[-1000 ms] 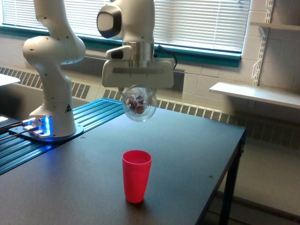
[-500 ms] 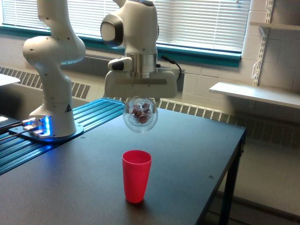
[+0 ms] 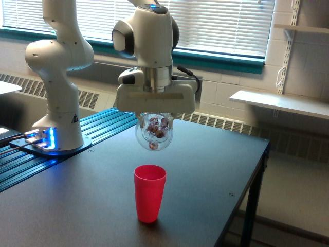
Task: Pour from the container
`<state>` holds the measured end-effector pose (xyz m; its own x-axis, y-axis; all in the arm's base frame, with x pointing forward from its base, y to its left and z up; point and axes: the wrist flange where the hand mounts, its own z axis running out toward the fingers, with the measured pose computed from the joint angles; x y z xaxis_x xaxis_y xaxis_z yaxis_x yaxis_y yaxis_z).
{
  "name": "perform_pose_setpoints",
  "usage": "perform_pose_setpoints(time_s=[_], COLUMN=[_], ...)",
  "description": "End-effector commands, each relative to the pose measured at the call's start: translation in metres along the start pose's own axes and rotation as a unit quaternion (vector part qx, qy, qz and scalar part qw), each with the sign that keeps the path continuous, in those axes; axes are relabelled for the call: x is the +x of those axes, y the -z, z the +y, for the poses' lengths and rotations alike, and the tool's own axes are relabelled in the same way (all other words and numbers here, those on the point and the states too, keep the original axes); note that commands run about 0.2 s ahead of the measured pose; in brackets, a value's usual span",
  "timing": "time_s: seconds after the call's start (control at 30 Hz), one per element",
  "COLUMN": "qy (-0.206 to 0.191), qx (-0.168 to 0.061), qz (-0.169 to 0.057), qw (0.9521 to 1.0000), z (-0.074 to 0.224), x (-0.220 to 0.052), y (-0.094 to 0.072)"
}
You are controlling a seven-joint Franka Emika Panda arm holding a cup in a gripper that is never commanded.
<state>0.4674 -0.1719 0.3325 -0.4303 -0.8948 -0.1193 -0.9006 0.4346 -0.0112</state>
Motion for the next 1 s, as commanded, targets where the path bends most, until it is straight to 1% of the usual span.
perform_pose_setpoints(time_s=[0.03, 0.37, 0.6, 0.77, 1.0], qy=[-0.016, -0.035, -0.044, -0.050, -0.041], qx=[-0.008, -0.023, -0.032, -0.034, -0.037], qz=[-0.016, -0.047, -0.052, -0.058, -0.047], qw=[0.9997, 0.9980, 0.9972, 0.9965, 0.9974], z=[-0.001, 0.002, 0.001, -0.001, -0.007], x=[0.011, 0.017, 0.024, 0.026, 0.025], y=[0.004, 0.003, 0.004, 0.006, 0.006])
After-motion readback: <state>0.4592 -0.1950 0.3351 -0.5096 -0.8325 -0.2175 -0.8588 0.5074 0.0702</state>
